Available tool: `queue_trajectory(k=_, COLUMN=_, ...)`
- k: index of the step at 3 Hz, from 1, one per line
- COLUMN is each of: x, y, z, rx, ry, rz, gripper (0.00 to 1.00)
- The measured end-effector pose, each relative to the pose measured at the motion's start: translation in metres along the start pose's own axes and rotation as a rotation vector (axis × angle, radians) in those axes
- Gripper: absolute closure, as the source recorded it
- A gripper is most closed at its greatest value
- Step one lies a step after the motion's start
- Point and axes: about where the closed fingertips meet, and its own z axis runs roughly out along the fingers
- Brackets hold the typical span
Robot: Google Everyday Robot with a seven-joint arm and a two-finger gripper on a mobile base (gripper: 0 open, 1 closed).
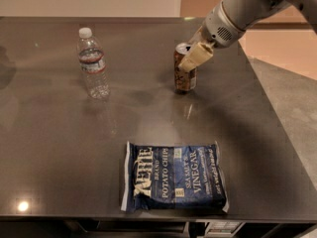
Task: Knock orange can over
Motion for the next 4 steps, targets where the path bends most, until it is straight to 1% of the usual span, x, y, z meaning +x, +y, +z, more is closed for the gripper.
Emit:
queue_trajectory(k=1, x=0.001, y=0.006, z=-0.025, rx=0.01, ry=0.133, rz=-0.088, gripper=1.0)
queue_trajectory(k=2, x=0.007, y=0.017, z=-0.042, rx=0.001, ry=0.299, rz=-0.206, gripper=1.0)
queue_trajectory(k=3, x=0.015, y=0.029, z=-0.047, rx=-0.036, ry=0.405, rz=-0.302, gripper=1.0)
queue_trajectory(k=4, x=0.025, y=0.042, z=-0.04, rx=-0.095, ry=0.476, rz=-0.39, gripper=1.0)
